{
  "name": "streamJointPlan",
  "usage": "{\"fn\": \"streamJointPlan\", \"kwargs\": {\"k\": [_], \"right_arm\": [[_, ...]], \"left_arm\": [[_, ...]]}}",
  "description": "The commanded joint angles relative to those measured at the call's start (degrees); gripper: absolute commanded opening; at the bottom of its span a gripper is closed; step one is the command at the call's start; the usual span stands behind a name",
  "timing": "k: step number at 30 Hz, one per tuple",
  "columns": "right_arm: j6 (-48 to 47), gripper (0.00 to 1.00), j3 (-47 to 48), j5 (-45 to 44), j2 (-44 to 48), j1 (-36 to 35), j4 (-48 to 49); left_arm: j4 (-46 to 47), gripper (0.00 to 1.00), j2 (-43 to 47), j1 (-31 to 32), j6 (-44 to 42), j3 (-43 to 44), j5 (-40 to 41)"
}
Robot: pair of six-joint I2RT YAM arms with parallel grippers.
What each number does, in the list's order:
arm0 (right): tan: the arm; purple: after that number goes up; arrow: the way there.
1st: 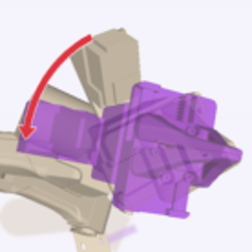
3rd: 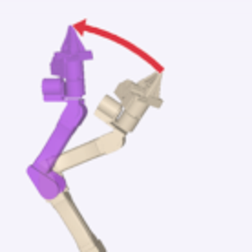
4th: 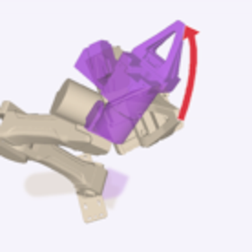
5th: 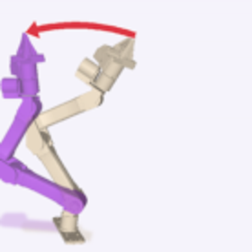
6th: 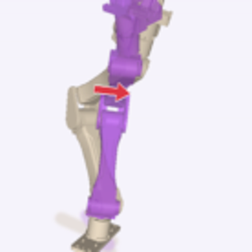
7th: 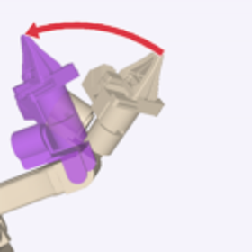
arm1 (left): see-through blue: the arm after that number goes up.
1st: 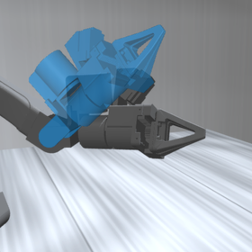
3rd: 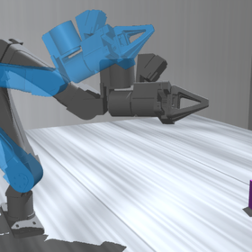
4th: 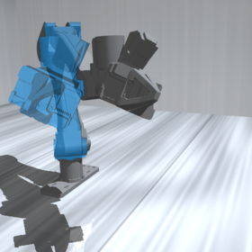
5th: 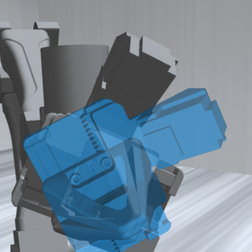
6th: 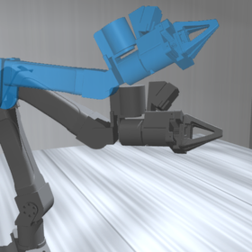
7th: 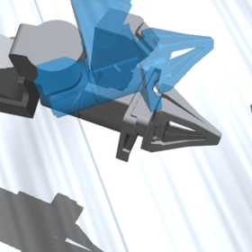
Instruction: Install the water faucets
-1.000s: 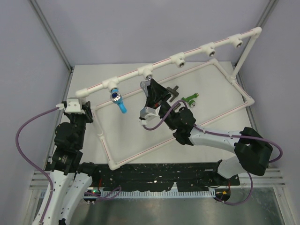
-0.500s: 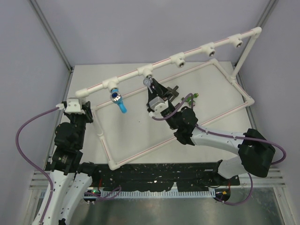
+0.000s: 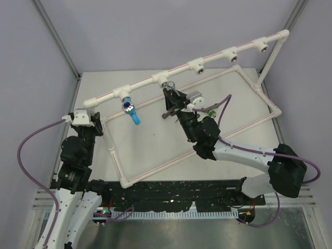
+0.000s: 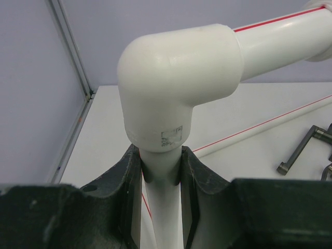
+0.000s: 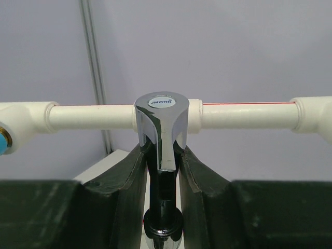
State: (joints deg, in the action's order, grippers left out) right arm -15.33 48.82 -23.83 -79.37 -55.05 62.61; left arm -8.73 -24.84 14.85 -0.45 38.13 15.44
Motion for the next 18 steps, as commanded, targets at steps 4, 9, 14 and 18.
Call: {"fn": "streamJointPlan", "kwargs": {"k": [4, 9, 14, 18], "right_arm": [[11.55, 0.05, 1.28, -15.01, -3.24, 1.96, -9.78], [22.33, 0.05, 2.86, -17.9, -2.19, 1.96, -15.21], [34.83, 0.05, 5.32, -19.58, -0.61, 1.96, -23.74], [47.11, 0.05, 6.03, -20.55, 0.71, 1.96, -28.67]], "left_arm": [[-4.28, 0.0, 1.55, 1.58, -2.01, -0.78, -2.17], [-4.19, 0.0, 1.64, 1.85, -2.1, -0.86, -2.17], [-4.19, 0.0, 1.73, 2.11, -2.1, -0.95, -1.91], [-4.1, 0.0, 1.9, 2.2, -2.1, -1.04, -1.82]]}}
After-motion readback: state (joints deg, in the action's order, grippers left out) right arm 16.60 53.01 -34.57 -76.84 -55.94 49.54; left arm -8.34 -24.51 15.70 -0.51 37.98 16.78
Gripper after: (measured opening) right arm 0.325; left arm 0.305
